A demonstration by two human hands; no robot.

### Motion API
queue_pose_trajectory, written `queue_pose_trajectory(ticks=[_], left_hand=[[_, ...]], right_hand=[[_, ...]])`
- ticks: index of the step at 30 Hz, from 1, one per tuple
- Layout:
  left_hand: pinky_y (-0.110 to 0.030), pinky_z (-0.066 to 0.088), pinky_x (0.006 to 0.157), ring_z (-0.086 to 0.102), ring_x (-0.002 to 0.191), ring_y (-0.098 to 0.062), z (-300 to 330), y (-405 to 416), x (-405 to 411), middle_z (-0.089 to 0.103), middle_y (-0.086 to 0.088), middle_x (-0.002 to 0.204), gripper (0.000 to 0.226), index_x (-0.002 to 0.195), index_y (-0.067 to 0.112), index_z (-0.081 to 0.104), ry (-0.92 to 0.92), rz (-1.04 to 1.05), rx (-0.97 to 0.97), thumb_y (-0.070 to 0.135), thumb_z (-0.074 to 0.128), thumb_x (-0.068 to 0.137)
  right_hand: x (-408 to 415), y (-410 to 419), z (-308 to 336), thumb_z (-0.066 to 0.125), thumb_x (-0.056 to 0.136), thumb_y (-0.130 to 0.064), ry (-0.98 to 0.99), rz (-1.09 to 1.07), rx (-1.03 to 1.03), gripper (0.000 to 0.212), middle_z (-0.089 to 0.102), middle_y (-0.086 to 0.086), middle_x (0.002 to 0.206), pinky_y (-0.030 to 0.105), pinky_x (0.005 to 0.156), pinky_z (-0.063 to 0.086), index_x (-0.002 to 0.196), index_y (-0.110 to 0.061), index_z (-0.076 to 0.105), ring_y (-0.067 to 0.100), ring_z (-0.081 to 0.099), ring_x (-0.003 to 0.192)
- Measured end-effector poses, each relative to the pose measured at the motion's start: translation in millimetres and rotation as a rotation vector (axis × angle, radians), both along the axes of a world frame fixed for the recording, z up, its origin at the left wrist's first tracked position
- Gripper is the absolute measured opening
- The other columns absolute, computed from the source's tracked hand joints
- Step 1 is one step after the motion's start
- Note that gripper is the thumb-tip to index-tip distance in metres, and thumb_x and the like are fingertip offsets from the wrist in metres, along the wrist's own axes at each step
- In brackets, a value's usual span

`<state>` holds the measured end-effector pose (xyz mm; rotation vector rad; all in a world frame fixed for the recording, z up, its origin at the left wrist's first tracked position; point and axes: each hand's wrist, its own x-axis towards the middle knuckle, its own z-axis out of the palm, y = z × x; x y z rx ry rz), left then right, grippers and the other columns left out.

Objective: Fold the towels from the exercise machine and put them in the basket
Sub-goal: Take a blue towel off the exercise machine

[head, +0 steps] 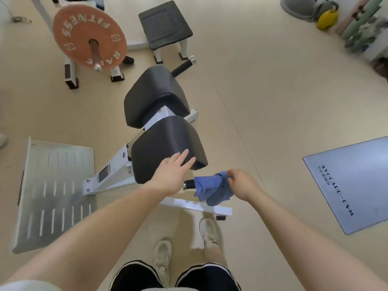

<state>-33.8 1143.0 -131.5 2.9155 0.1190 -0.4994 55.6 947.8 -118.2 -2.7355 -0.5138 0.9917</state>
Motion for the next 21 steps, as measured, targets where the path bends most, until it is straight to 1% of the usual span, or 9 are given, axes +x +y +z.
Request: queue_pose_trajectory(ticks=[1,3,5,8,10,13,17,19,21], left_hand=[[-0.036,0.022,0.113,0.009,0.143,-0.026,-7,-3,2,-0.004,-0.006,0.158,0.072,0.148,0.024,0.002,0.014,0.056,-0.004,0.013,0.044,0.091],[-0.035,0.023,0.112,0.010,0.143,-0.027,-15,-10,7,-0.003,-0.008,0.157,0.071,0.148,0.023,-0.001,0.032,0.147,0.029,0.016,0.043,0.093],[-0.035,0.024,0.113,0.009,0.143,-0.028,-25,-17,10,-0.001,-0.008,0.157,0.067,0.149,0.019,-0.002,0.055,0.155,0.066,0.021,0.039,0.096],[-0.038,0.027,0.112,0.007,0.143,-0.030,-34,-22,16,-0.001,-0.005,0.158,0.061,0.149,0.015,0.002,0.087,0.215,0.123,0.027,0.034,0.097],[-0.039,0.029,0.110,0.005,0.143,-0.030,-35,-27,23,-0.001,-0.004,0.158,0.060,0.148,0.015,0.005,0.108,0.253,0.124,0.027,0.034,0.097],[-0.039,0.021,0.113,-0.002,0.143,-0.029,-30,-43,22,-0.011,-0.001,0.157,0.066,0.148,0.021,0.002,0.164,0.389,0.078,0.016,0.039,0.094],[-0.036,0.012,0.118,-0.008,0.145,-0.025,-18,-49,24,-0.010,0.000,0.157,0.063,0.148,0.019,0.006,0.152,0.502,-0.087,0.010,0.037,0.094],[-0.032,0.014,0.118,0.005,0.145,-0.021,-9,-53,25,0.004,-0.001,0.158,0.057,0.148,0.016,0.014,0.054,0.664,-0.290,0.013,0.038,0.096],[-0.028,0.022,0.114,0.022,0.141,-0.016,4,-59,19,0.020,-0.001,0.155,0.051,0.146,0.016,0.021,-0.082,0.919,-0.599,0.018,0.038,0.098]], right_hand=[[14,1,-8,0.032,0.095,-0.011,0.000,0.041,-0.023,0.027,0.053,0.012,0.110,0.032,0.078,0.046,0.106,-0.014,0.056,0.030,0.052,0.099],[37,4,-22,0.033,0.095,-0.015,0.005,0.174,-0.100,0.039,0.045,0.011,0.135,0.037,0.097,0.043,0.132,-0.014,0.045,0.032,0.045,0.122],[48,4,-35,0.039,0.094,-0.016,0.004,0.401,-0.204,0.042,0.040,0.008,0.139,0.037,0.101,0.039,0.136,-0.015,0.039,0.029,0.041,0.127],[60,1,-53,0.050,0.091,-0.018,-0.011,0.769,-0.304,0.057,0.042,0.009,0.136,0.037,0.096,0.039,0.142,-0.011,0.024,0.029,0.042,0.125],[74,2,-58,0.047,0.093,-0.020,0.044,0.853,-0.316,0.059,0.044,0.014,0.135,0.036,0.095,0.039,0.143,-0.006,0.019,0.031,0.045,0.123],[82,9,-54,0.050,0.092,-0.017,0.096,0.897,-0.300,0.048,0.045,0.015,0.133,0.034,0.096,0.039,0.136,-0.006,0.032,0.030,0.046,0.123],[80,16,-39,0.041,0.095,-0.013,0.214,0.826,-0.220,0.032,0.053,0.017,0.126,0.037,0.093,0.044,0.126,-0.006,0.046,0.032,0.053,0.114],[80,24,-25,0.048,0.092,-0.015,0.269,0.805,-0.120,0.027,0.060,0.015,0.118,0.034,0.088,0.045,0.116,-0.007,0.055,0.030,0.057,0.107],[76,39,-2,0.054,0.089,-0.017,0.362,0.762,-0.021,0.025,0.062,0.012,0.108,0.028,0.080,0.046,0.112,-0.007,0.058,0.026,0.060,0.098]])
